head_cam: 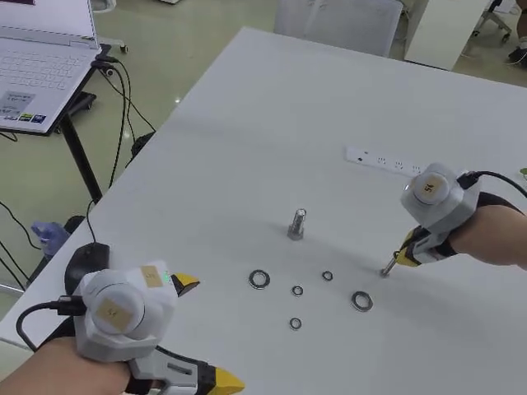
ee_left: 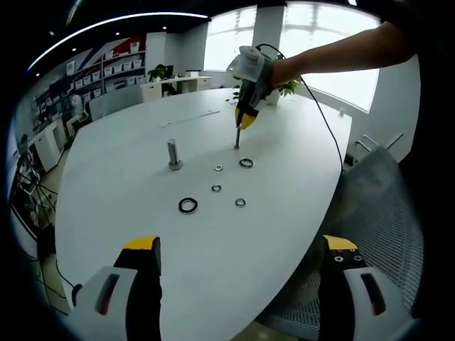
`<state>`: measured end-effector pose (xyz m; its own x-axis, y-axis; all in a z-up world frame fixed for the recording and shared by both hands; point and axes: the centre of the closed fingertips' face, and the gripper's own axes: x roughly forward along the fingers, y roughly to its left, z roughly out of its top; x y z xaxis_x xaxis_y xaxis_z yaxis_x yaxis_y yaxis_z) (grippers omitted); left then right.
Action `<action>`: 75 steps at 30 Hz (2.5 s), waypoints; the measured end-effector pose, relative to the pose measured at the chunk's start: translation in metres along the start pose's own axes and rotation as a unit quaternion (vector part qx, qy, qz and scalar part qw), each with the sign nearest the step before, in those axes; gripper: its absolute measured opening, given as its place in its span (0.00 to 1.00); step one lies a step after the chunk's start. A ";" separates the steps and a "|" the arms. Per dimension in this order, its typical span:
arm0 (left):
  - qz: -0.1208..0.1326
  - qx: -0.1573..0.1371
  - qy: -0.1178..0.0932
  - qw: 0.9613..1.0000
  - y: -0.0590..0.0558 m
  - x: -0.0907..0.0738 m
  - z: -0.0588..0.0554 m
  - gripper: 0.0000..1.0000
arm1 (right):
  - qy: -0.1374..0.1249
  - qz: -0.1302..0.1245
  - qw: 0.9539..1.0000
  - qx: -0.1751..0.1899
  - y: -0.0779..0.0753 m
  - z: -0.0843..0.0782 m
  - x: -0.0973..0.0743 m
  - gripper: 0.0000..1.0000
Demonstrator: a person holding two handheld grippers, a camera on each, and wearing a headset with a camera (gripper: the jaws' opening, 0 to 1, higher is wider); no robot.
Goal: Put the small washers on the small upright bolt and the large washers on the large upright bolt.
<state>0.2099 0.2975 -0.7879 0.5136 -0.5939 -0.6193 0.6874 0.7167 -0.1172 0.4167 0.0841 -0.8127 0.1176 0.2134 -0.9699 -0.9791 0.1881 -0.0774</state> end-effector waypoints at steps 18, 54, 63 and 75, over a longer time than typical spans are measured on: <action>-0.002 -0.004 0.009 1.000 0.000 0.004 -0.004 0.97 | 0.008 0.006 1.000 -0.009 0.001 -0.003 0.012 0.12; 0.010 -0.006 0.014 1.000 0.006 0.001 -0.007 0.92 | 0.021 0.018 1.000 -0.015 0.004 -0.015 0.049 0.12; 0.004 -0.010 0.017 1.000 0.003 0.003 -0.009 0.96 | 0.022 0.021 0.999 -0.017 0.004 -0.015 0.051 0.13; 0.000 -0.008 0.024 1.000 -0.001 0.003 -0.014 0.96 | 0.017 0.022 0.999 -0.023 0.003 -0.014 0.049 0.17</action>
<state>0.2039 0.3003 -0.8002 0.4873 -0.5758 -0.6565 0.6786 0.7229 -0.1304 0.4173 0.0816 -0.8641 0.0699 0.1870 -0.9799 -0.9897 0.1358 -0.0447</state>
